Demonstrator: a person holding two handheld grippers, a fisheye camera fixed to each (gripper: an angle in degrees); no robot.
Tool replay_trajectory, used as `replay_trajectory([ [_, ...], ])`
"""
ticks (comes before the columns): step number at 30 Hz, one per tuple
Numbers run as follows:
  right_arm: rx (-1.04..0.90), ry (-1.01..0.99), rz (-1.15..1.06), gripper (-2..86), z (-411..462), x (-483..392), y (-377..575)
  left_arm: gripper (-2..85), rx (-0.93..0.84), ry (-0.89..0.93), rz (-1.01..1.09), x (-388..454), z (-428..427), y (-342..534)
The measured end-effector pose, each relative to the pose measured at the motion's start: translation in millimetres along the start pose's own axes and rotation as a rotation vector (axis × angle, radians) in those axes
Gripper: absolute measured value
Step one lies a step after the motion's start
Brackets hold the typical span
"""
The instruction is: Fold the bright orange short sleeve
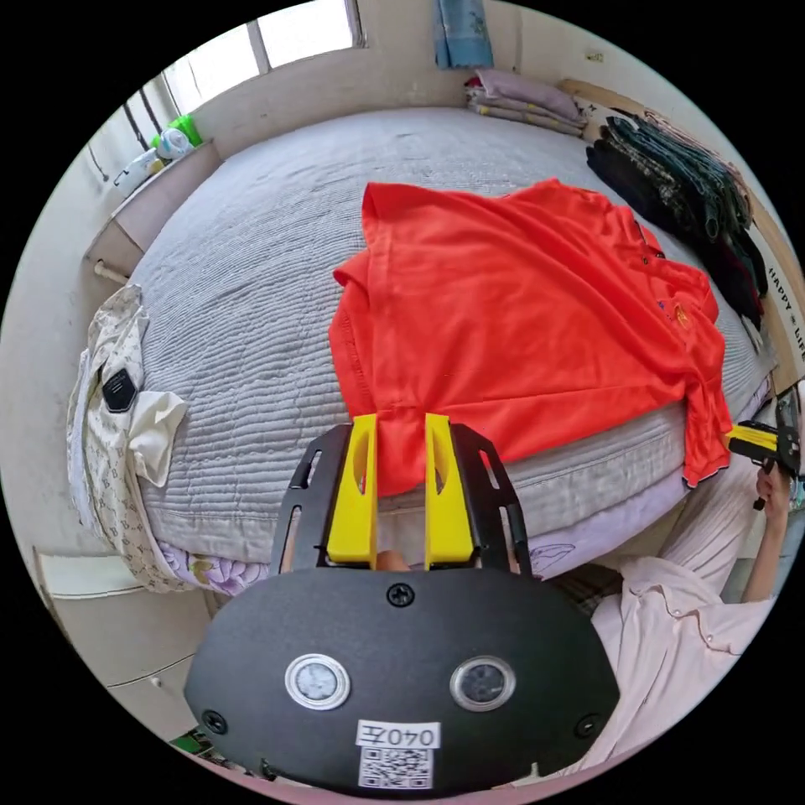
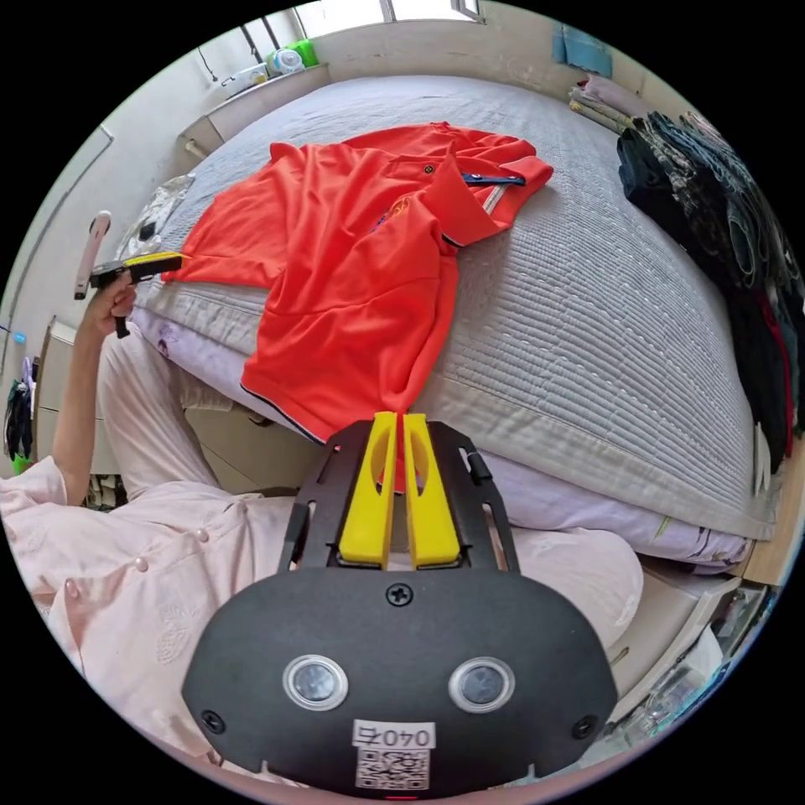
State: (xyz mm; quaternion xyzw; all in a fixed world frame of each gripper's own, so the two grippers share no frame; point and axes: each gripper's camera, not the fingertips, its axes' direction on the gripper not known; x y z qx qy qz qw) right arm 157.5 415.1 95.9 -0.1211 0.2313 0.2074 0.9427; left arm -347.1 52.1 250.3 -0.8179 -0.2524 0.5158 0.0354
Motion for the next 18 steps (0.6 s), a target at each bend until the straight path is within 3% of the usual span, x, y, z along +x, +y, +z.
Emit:
replay_trajectory([
  [6, 0.247, -0.178, 0.028, -0.9, -84, 28, 44, -0.7, 0.306, 0.036, -0.038, -10, -92, 41],
  [13, 0.784, -0.222, -0.052, -0.9, -279, 71, 97, -0.8, 0.694, 0.089, -0.040, -42, -252, 62],
  [15, 0.964, -0.195, -0.076, -0.9, -327, 74, 129, -0.8, 0.890, 0.078, -0.070, -51, -316, 89],
  [16, 1.063, -0.190, -0.088, -0.9, -349, 75, 148, -0.9, 0.916, 0.073, -0.078, -53, -327, 94],
  [18, 1.052, -0.143, -0.094, -0.9, -367, 76, 157, -0.9, 0.806, 0.010, 0.003, -49, -349, 89],
])
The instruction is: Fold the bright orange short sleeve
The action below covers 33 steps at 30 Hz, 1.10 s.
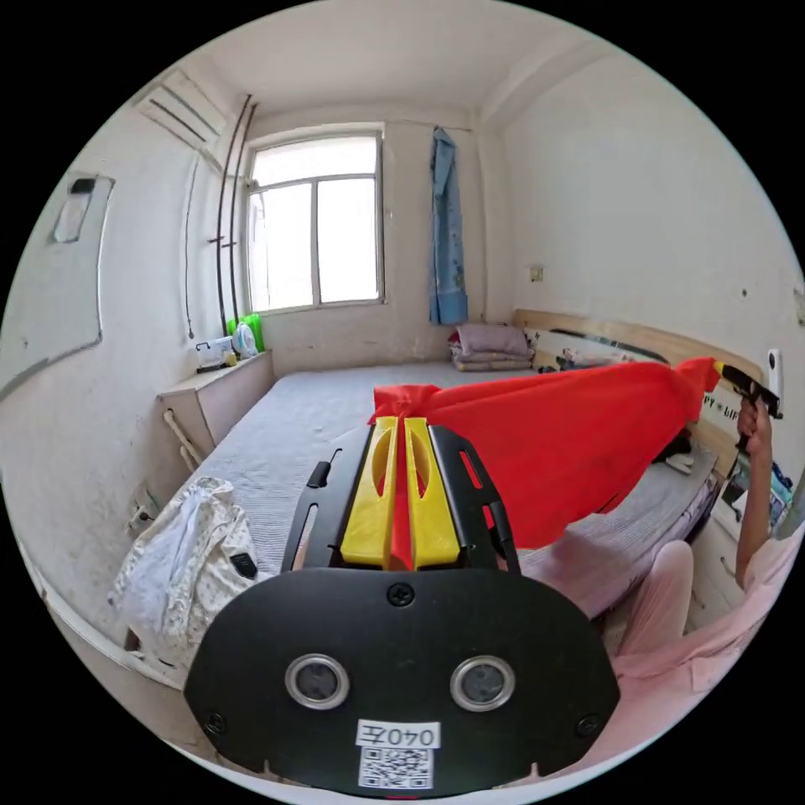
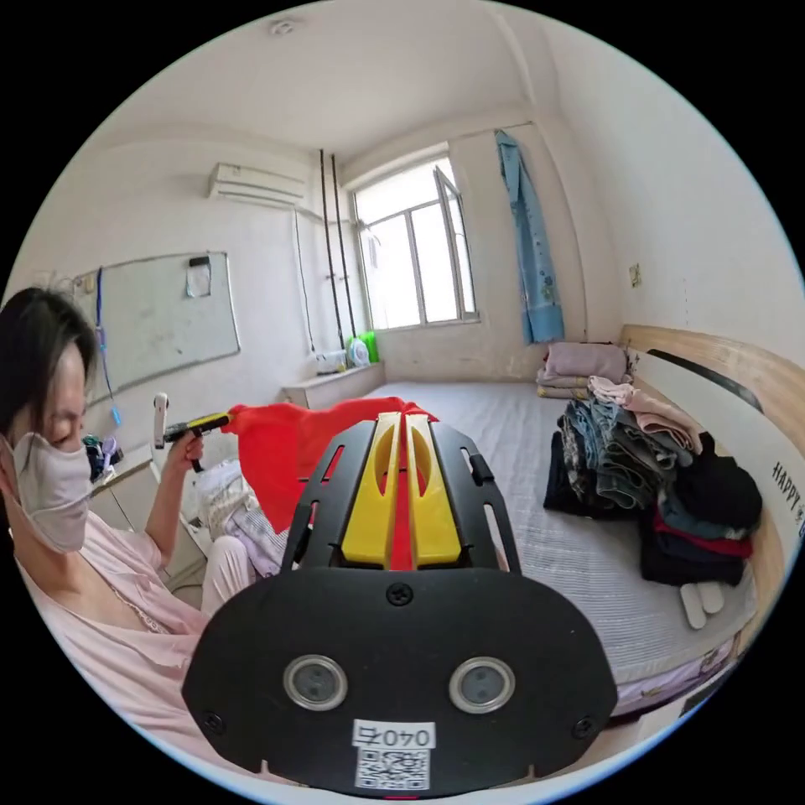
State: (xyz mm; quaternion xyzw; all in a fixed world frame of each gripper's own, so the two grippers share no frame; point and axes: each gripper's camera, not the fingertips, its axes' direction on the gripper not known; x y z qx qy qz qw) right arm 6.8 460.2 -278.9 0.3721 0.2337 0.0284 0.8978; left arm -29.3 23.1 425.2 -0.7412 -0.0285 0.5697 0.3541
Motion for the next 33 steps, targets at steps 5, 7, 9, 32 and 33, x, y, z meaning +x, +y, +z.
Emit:
replay_trajectory([
  [5, 0.056, -0.071, -0.036, -0.9, -64, -1, -28, -0.8, 0.052, 0.035, 0.074, -3, -61, -17],
  [7, 0.028, -0.004, -0.076, -0.9, -75, -9, -34, -0.8, 0.104, 0.047, 0.085, -5, -90, -20],
  [9, -0.057, 0.008, -0.106, -0.9, -78, -14, -41, -0.8, 0.044, -0.031, 0.183, 3, -104, -24],
  [32, -0.006, 0.214, -0.070, -0.9, 8, 52, -185, -0.9, 0.074, 0.090, 0.013, -90, 33, -144],
  [33, 0.001, 0.216, -0.080, -0.9, 4, 50, -185, -0.9, 0.097, 0.103, 0.021, -91, 29, -144],
])
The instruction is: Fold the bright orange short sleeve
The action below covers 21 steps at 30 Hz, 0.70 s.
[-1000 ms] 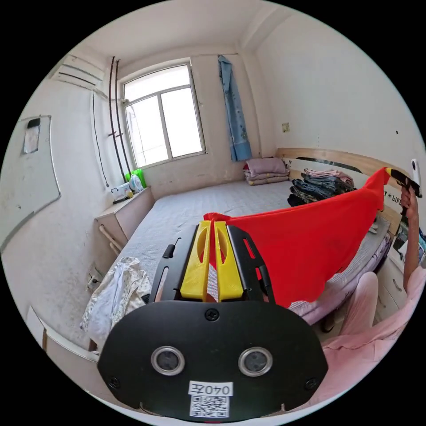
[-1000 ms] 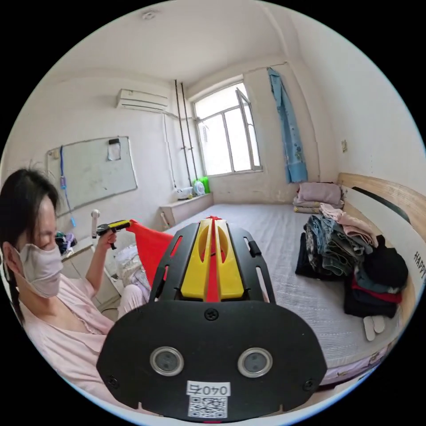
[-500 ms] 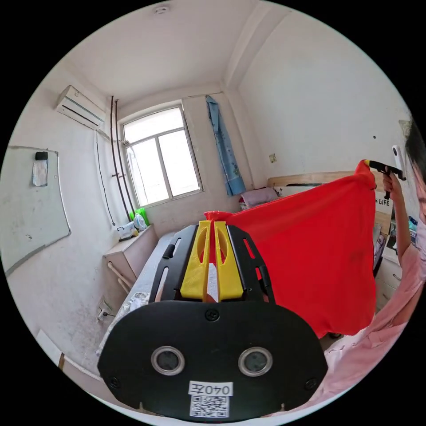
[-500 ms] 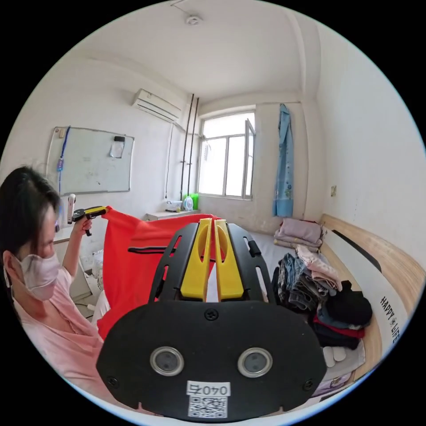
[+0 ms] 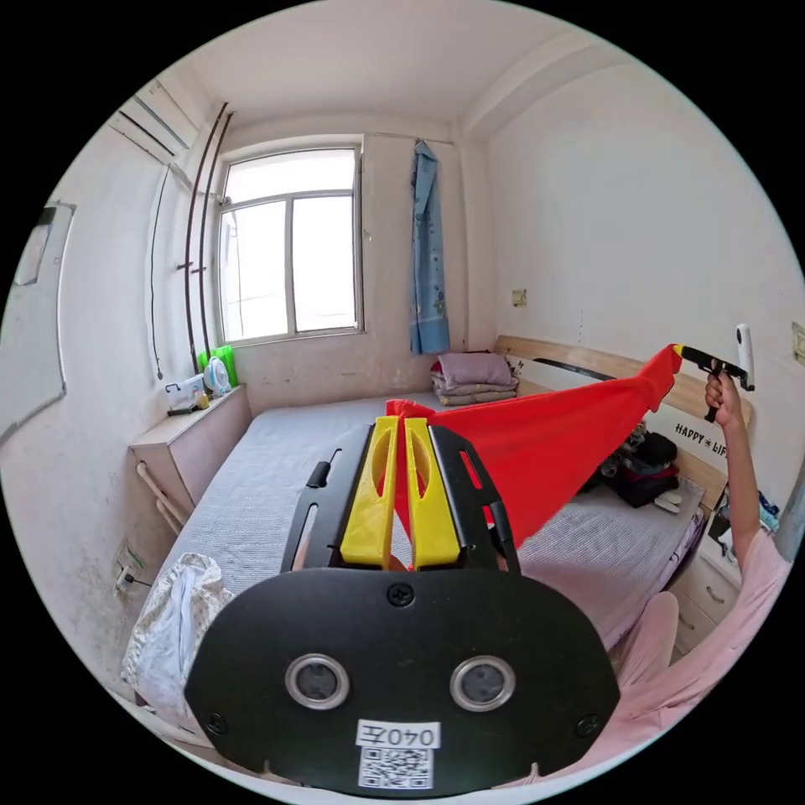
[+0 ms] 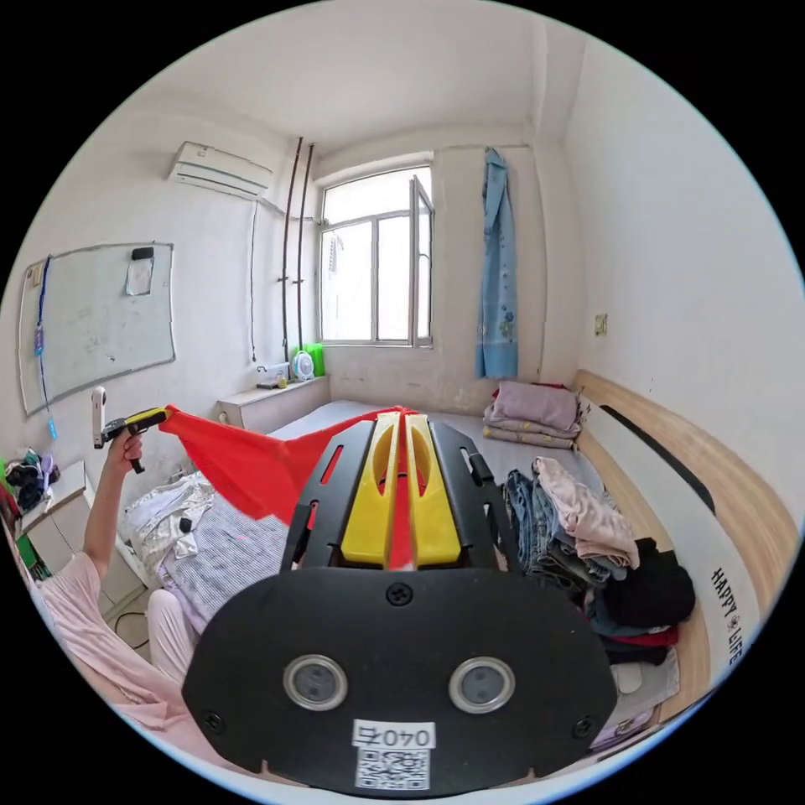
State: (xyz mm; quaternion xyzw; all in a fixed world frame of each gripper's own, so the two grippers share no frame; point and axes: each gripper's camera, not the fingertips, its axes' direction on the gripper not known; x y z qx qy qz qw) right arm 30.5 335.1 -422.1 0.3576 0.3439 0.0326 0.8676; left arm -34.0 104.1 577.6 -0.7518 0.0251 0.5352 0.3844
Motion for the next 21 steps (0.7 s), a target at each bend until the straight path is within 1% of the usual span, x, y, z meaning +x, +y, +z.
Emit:
replay_trajectory([
  [7, 0.020, -0.018, -0.034, -0.9, -21, -8, 45, -0.9, 0.037, 0.068, -0.011, -7, -9, 50],
  [10, 0.041, -0.033, -0.038, -0.9, -29, -9, 44, -0.9, 0.075, 0.071, 0.018, -3, -24, 58],
  [13, 0.069, -0.021, -0.058, -0.9, -33, -12, 27, -0.9, 0.101, 0.051, 0.074, 4, -40, 48],
  [16, 0.053, 0.004, -0.087, -0.9, -17, -15, 9, -0.9, 0.021, -0.013, 0.140, 11, -32, 35],
  [18, -0.017, 0.036, -0.099, -0.9, 15, -15, 2, -0.9, -0.070, -0.017, 0.131, 5, 1, 35],
  [19, -0.078, 0.052, -0.097, -0.9, 45, -12, 2, -0.9, -0.100, -0.010, 0.124, 2, 14, 37],
  [21, -0.181, 0.056, -0.077, -0.9, 97, -4, 5, -0.9, -0.218, 0.036, 0.074, -12, 69, 52],
])
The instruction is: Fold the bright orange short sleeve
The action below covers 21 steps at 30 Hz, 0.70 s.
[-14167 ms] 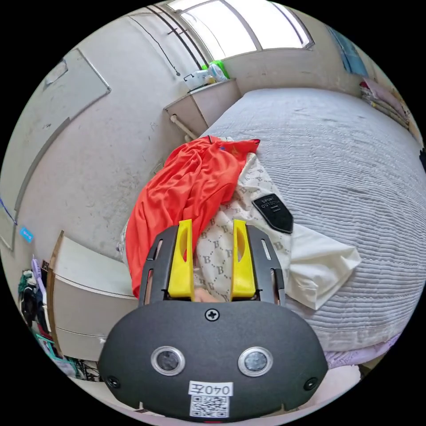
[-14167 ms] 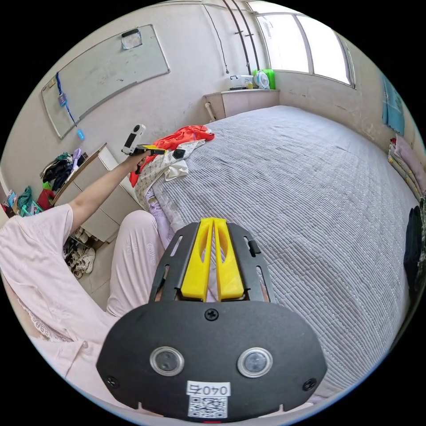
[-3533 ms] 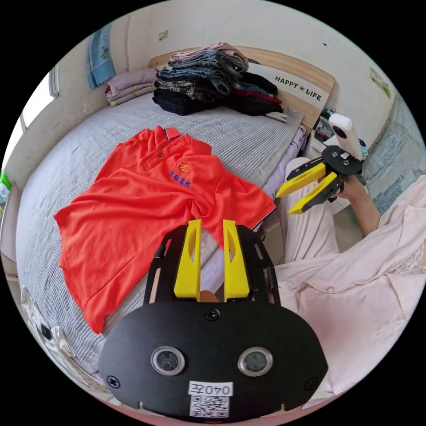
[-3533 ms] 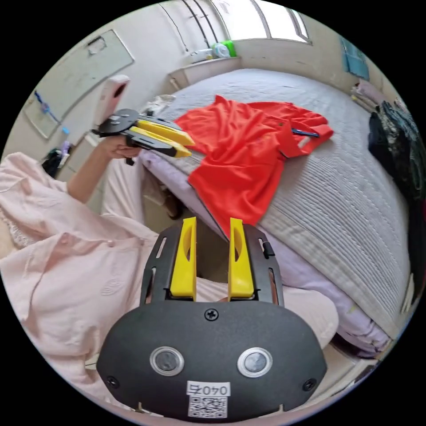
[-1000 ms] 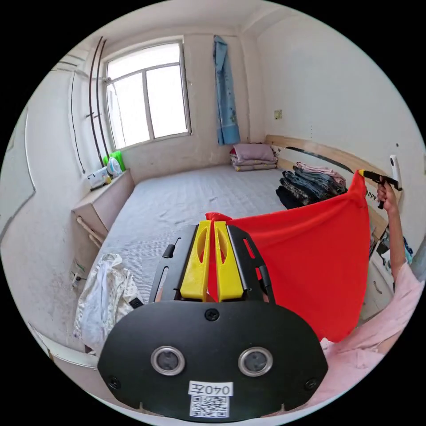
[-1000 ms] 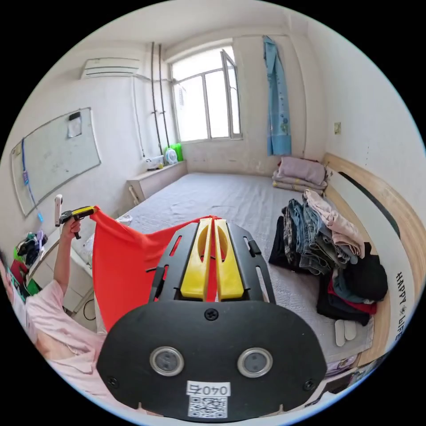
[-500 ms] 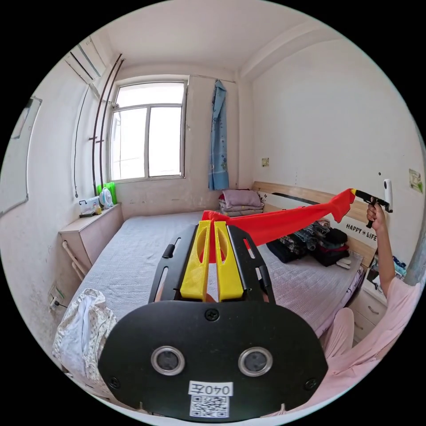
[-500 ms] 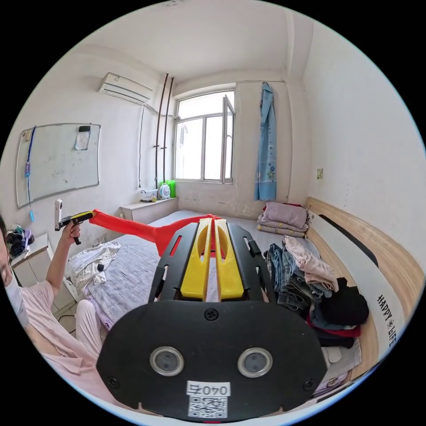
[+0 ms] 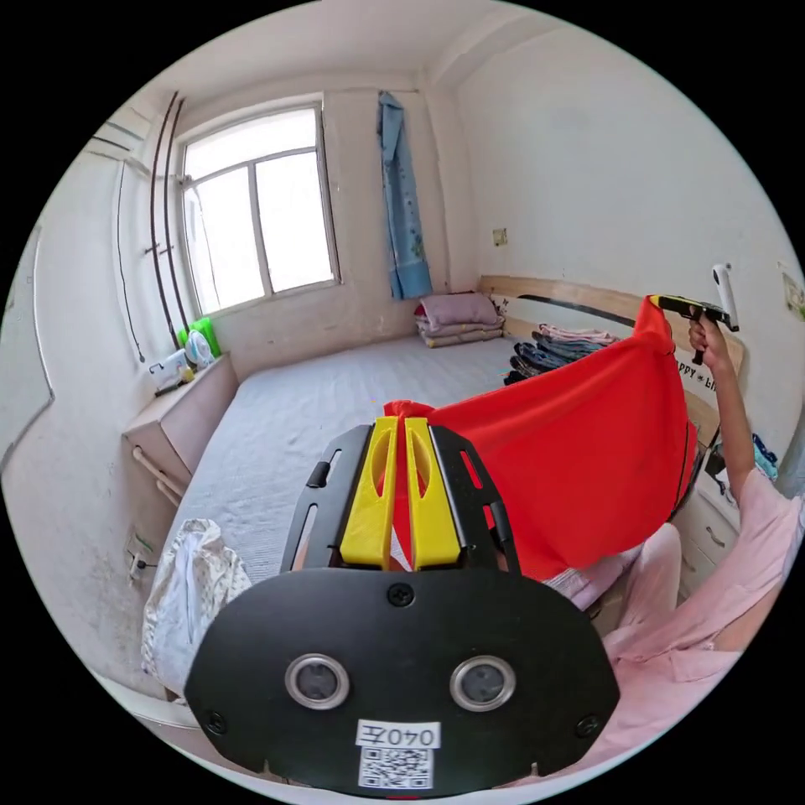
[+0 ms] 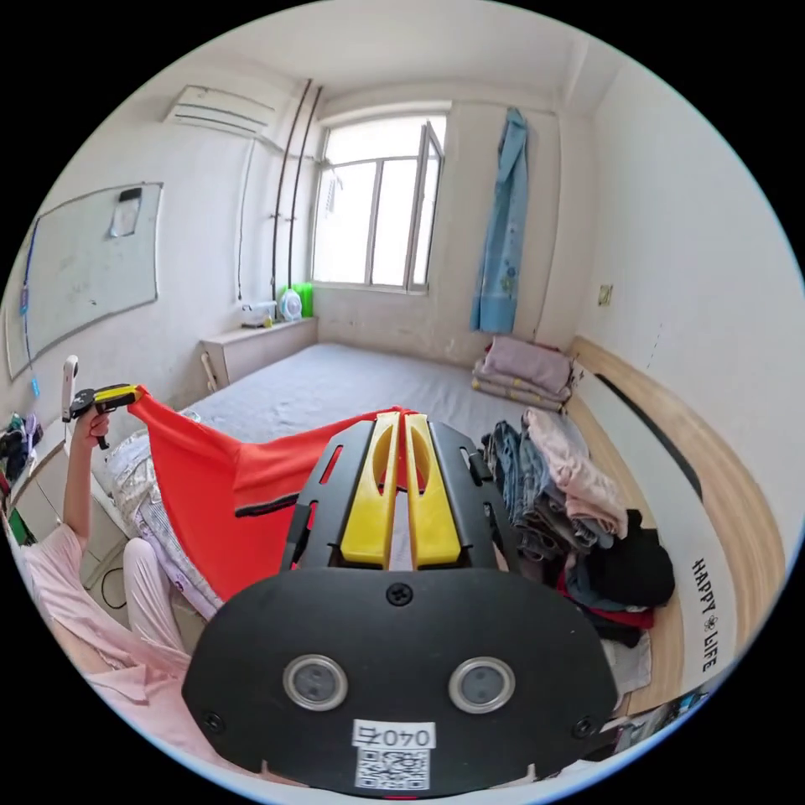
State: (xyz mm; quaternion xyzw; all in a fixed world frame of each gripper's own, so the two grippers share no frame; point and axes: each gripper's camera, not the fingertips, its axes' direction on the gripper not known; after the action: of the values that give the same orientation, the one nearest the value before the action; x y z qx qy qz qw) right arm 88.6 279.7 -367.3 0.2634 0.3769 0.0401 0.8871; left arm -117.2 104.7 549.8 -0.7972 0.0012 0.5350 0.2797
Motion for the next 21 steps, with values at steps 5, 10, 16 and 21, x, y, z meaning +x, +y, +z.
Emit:
replay_trajectory([
  [5, -0.266, -0.009, 0.089, -0.5, 189, 20, -5, -0.6, -0.210, 0.035, -0.133, -38, 140, 18],
  [10, -0.409, 0.039, 0.285, 8.8, 361, 34, -4, 4.3, -0.249, 0.085, -0.363, -84, 292, 24],
  [16, -0.495, -0.074, 0.164, 19.0, 407, -13, 40, 8.4, -0.383, 0.092, -0.385, -97, 352, 75],
  [21, -0.511, -0.180, 0.005, 18.8, 334, -59, 119, 7.9, -0.492, 0.242, -0.292, -52, 297, 184],
])
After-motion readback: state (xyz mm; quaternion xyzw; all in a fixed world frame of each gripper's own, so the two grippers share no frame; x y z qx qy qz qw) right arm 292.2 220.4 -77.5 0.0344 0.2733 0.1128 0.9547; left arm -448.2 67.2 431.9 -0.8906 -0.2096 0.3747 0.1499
